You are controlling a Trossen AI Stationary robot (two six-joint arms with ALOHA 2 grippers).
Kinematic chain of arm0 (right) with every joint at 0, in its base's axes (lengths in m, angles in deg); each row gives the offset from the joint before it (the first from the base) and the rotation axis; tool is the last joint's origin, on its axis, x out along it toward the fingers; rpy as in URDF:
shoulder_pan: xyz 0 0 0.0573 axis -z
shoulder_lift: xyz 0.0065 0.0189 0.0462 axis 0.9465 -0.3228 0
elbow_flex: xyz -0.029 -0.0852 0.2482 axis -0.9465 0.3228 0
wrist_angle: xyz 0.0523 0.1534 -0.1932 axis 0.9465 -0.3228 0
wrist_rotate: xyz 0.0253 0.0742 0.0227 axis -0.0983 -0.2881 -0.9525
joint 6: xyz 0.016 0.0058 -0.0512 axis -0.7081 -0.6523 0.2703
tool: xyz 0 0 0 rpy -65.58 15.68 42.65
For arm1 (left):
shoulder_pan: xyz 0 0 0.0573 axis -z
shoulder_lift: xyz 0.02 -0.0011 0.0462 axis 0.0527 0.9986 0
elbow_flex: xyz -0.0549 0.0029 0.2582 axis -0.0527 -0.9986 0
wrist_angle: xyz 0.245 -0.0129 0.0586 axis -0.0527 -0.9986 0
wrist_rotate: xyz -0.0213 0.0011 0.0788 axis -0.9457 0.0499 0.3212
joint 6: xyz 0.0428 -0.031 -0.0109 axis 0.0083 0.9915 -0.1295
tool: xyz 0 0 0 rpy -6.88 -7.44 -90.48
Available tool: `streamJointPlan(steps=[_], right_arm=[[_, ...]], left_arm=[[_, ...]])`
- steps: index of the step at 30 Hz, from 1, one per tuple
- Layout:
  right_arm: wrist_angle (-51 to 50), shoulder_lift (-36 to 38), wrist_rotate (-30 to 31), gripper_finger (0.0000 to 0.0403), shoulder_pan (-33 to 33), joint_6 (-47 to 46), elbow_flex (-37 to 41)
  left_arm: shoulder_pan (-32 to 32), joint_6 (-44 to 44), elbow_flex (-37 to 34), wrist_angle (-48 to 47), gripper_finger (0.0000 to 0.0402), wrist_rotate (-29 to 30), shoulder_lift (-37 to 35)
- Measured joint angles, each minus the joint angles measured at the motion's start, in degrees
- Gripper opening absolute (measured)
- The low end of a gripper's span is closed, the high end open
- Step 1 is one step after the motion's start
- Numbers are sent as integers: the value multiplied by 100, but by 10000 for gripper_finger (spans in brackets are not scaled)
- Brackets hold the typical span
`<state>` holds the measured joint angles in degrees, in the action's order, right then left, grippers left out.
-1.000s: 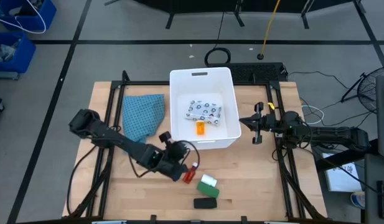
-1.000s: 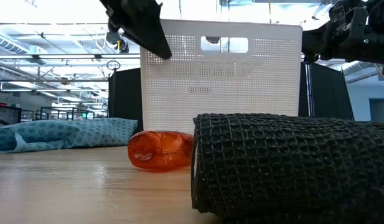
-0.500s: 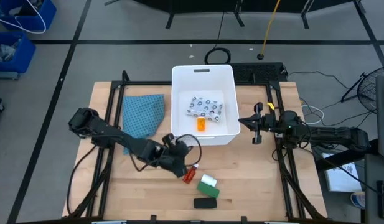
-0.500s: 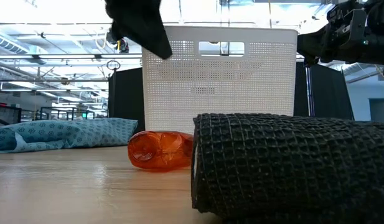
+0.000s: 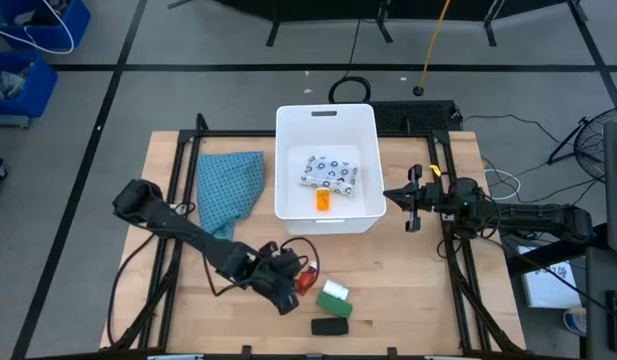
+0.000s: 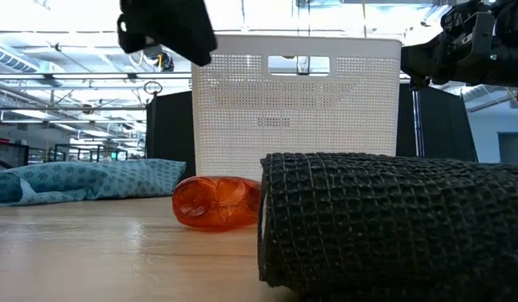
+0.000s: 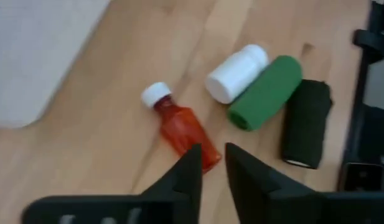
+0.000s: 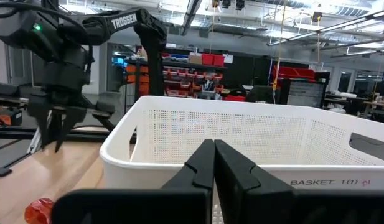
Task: Pick & place medical supplies in basket/bin
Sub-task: Put the red pill bottle in the white bin
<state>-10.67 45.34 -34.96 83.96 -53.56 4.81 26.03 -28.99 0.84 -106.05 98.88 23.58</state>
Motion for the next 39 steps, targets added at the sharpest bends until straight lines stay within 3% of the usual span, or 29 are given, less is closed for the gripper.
streamJointPlan(steps=[6,12,18,23,30,34,39], right_arm=[[9,-2,3,0,-1,29,0],[24,-2,4,0,-1,66,0],[7,-7,4,0,-1,66,0],[4,-7,4,0,-1,80,0],[2,-7,4,0,-1,151,-1],[0,-7,4,0,-1,153,-2],[-2,-7,4,0,-1,151,-2]], left_arm=[[-123,-296,3,534,201,-557,352],[-478,264,4,390,325,-939,743],[-733,398,-2,400,394,-1556,1269],[-805,368,22,460,392,-1629,1556],[-805,208,26,411,360,-1535,1616],[-808,121,15,341,313,-1529,1593],[-779,-14,-1,188,222,-1457,1546]])
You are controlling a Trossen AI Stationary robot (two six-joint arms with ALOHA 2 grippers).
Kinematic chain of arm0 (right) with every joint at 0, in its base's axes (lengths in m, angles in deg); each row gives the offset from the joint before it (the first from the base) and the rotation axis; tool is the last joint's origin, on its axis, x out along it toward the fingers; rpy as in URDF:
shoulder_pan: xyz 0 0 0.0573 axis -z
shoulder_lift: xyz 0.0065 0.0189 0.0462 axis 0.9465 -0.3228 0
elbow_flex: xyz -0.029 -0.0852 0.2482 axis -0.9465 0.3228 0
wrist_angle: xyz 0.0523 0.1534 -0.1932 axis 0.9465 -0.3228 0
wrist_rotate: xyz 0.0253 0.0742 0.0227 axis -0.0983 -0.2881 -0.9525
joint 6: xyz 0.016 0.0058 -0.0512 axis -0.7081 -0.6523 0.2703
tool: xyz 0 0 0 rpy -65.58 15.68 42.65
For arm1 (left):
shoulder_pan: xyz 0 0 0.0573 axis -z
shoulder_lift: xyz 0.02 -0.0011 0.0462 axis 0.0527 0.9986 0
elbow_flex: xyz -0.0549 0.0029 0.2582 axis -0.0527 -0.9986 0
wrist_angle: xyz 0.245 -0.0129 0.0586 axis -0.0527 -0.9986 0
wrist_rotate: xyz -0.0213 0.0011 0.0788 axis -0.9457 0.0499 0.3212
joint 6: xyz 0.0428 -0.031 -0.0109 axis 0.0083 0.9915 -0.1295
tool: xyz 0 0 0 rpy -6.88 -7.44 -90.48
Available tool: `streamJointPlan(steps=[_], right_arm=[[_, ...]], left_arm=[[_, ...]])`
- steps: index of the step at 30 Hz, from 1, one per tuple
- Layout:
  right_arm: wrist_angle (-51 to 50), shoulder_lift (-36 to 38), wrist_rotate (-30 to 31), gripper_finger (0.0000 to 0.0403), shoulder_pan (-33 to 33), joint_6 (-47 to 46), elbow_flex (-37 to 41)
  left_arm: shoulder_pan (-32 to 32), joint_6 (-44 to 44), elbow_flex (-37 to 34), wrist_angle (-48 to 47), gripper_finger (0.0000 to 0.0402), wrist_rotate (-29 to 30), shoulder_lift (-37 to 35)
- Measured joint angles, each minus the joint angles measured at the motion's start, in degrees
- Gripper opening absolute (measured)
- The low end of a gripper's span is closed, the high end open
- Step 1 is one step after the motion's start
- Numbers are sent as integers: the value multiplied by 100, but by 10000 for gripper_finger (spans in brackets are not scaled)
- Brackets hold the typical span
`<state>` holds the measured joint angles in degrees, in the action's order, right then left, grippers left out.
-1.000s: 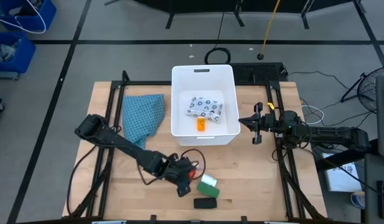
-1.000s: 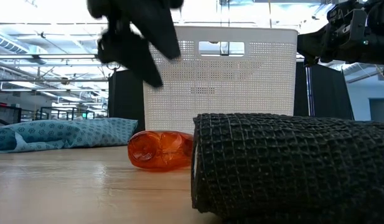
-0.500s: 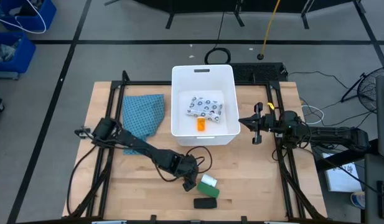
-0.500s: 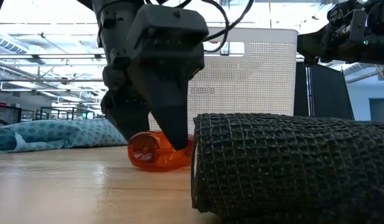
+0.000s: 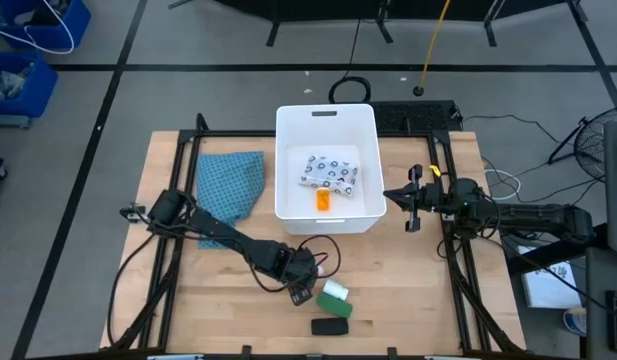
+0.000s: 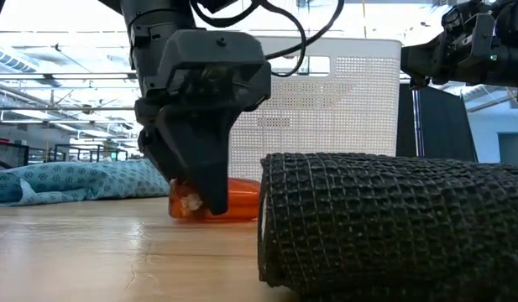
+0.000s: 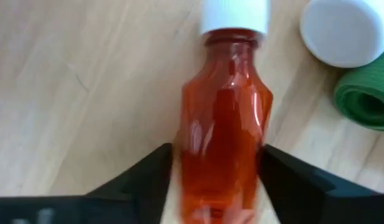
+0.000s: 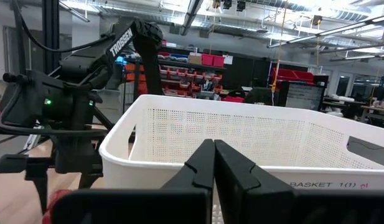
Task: Pick & place medical supplies in basket/bin
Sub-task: Put the red pill bottle in the white bin
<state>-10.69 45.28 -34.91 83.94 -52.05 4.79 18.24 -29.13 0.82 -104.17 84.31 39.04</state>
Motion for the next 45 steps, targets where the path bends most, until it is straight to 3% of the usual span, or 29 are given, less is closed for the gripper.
streamJointPlan(steps=[6,13,19,26,29,34,40,45], right_arm=[[-3,0,0,0,0,4,0],[-4,0,0,0,0,2,1],[-4,0,-2,0,0,2,2],[-7,0,-4,0,0,2,2],[-7,0,-4,0,0,9,0],[-4,0,-4,0,0,47,1],[-5,0,-4,0,-1,131,0],[-4,0,-4,0,0,177,1]], left_arm=[[142,-244,-18,-22,125,151,-329],[403,-610,-16,-71,142,692,-1157],[921,-1682,-14,-113,182,2048,-2376],[1577,-3403,-301,-135,142,3704,-3851],[1593,-4072,-727,4,138,4132,-4441],[1164,-4727,-1982,779,159,4201,-5610],[627,-5137,-4155,2836,154,4144,-7363],[-65,-4837,-5622,4152,145,4290,-8430]])
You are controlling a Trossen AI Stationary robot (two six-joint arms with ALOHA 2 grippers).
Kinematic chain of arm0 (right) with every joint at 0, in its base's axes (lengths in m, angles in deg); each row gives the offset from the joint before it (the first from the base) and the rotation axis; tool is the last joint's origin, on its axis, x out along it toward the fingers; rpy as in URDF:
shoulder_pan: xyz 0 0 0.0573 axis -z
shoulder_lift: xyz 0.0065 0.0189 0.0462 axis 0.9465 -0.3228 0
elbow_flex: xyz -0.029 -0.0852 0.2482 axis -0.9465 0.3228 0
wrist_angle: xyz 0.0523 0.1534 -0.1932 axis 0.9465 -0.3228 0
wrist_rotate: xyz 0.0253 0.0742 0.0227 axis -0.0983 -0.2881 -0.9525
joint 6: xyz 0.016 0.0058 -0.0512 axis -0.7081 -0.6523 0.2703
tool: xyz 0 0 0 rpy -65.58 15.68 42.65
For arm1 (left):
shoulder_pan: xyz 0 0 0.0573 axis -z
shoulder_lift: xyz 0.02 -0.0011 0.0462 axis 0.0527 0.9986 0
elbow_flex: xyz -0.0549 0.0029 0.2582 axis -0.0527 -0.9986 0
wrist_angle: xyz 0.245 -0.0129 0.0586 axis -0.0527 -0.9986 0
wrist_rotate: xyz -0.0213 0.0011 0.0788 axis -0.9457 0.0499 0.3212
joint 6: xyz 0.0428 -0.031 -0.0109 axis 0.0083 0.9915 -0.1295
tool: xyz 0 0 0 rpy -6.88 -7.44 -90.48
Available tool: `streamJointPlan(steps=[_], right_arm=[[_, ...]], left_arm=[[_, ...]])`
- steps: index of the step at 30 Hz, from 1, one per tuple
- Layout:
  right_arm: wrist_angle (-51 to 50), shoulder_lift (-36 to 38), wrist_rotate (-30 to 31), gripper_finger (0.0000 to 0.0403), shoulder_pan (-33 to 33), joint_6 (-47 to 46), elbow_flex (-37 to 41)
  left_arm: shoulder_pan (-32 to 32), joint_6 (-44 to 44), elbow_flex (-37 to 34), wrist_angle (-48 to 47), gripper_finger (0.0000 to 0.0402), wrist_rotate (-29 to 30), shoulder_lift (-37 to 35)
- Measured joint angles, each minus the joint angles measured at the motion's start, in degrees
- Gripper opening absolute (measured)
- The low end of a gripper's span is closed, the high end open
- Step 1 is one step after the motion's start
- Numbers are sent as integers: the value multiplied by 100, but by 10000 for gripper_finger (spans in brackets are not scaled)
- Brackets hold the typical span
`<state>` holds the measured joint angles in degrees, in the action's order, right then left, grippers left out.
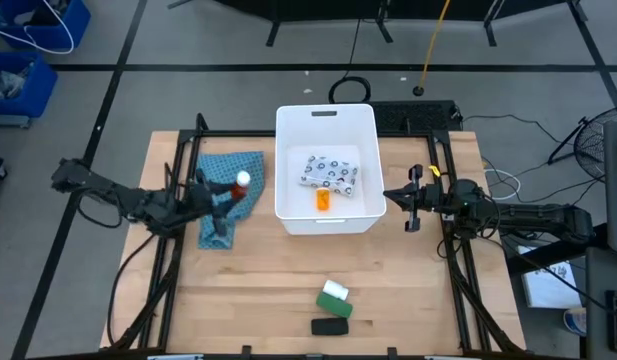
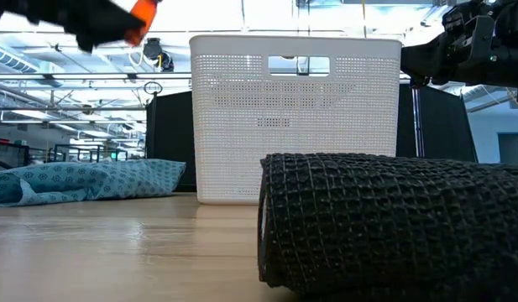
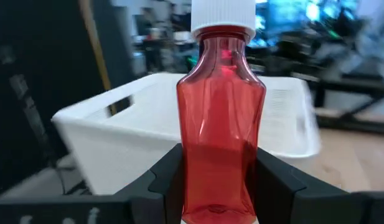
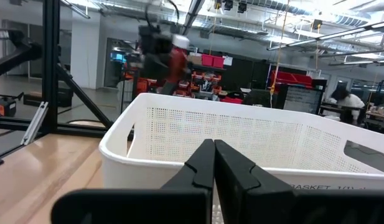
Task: Pick & place medical supplies in basket/bin
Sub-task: Put the red pill bottle in the white bin
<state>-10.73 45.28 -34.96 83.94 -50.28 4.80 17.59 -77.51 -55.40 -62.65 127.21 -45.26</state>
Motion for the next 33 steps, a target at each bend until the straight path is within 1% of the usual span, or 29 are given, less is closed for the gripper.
streamJointPlan(steps=[2,4,8,12,15,18,20,22,26,29,31,33], right_arm=[[0,0,0,0,-2,22,1],[0,0,2,0,0,37,1],[0,0,2,0,0,123,0],[9,-2,2,0,0,111,1],[38,-4,3,0,0,135,0],[107,-11,2,0,0,217,1],[158,-11,4,0,0,233,1],[199,-9,4,0,0,235,0],[292,-7,4,0,0,279,1],[319,-7,7,0,0,323,-1],[328,-6,7,0,0,343,1],[326,-4,7,0,0,343,1]], left_arm=[[-258,197,-314,194,147,-2,-237],[-467,362,-475,181,148,-2,-369],[-824,628,-401,118,149,-173,-367],[-1069,765,244,-316,149,-229,-229],[-1264,664,1052,-747,149,-348,154],[-1499,268,2041,-1138,149,-607,849],[-1675,-18,2765,-1420,149,-684,1422],[-1876,-281,3497,-1700,149,-921,2069],[-2304,-748,4801,-1862,149,-1888,3463],[-2649,-886,5724,-2151,149,-2733,4557],[-2855,-895,6242,-2451,150,-3240,5319],[-3024,-825,6601,-2739,150,-3665,6012]])
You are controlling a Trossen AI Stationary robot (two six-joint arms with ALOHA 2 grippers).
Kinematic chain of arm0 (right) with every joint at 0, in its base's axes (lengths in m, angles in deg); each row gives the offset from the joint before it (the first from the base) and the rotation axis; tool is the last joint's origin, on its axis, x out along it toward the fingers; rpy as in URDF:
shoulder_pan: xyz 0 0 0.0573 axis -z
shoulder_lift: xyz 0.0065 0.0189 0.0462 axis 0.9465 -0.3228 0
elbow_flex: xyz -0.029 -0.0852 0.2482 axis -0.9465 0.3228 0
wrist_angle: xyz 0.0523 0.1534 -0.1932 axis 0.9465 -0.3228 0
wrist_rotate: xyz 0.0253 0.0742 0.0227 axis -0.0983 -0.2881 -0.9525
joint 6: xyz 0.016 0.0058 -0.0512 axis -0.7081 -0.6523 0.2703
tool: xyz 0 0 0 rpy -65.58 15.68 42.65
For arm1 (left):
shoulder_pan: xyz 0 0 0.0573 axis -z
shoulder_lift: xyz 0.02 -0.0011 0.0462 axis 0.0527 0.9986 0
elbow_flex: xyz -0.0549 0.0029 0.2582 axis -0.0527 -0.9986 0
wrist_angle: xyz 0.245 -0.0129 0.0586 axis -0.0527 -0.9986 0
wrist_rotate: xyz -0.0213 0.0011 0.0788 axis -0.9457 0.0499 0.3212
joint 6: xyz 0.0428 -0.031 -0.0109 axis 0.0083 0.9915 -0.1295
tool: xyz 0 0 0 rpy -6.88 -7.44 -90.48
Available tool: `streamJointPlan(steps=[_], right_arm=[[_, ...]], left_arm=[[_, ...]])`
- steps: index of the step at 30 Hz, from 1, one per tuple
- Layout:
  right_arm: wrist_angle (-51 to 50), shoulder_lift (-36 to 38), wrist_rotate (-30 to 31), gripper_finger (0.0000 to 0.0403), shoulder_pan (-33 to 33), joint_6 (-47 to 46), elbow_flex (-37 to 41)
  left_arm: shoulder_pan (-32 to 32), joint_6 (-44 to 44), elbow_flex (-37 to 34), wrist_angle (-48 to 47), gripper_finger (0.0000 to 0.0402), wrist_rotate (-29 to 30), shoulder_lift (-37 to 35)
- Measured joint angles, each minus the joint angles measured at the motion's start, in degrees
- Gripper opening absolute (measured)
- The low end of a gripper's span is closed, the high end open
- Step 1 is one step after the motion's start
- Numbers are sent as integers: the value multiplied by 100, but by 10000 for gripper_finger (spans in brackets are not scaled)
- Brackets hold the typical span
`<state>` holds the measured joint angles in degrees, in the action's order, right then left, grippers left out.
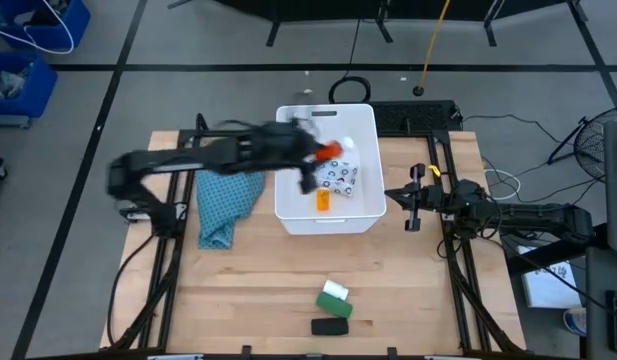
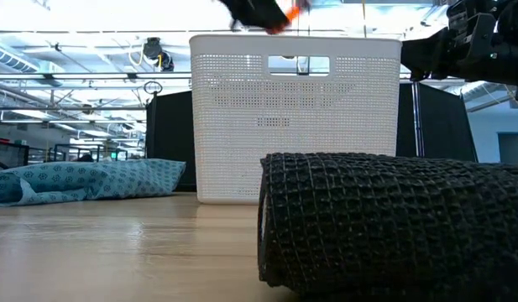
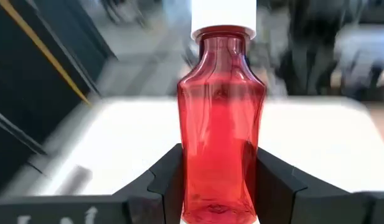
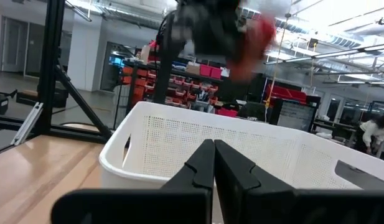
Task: Pick & place medical supplies in basket/bin
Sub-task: Put the red pill bottle in the white bin
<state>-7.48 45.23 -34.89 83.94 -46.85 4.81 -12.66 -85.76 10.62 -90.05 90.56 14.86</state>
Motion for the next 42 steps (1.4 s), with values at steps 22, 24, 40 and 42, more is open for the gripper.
streamJointPlan(steps=[22,24,40,42], right_arm=[[-271,4,2,0,0,39,0],[-273,4,13,0,0,39,0],[-251,-2,17,0,0,140,0],[-249,-9,19,0,0,136,-1]], left_arm=[[-264,919,491,-567,150,-2342,2233],[-264,797,493,-609,150,-2320,2296],[-323,-418,488,-1288,150,-1885,2434],[-329,-520,488,-1522,150,-1644,2411]])
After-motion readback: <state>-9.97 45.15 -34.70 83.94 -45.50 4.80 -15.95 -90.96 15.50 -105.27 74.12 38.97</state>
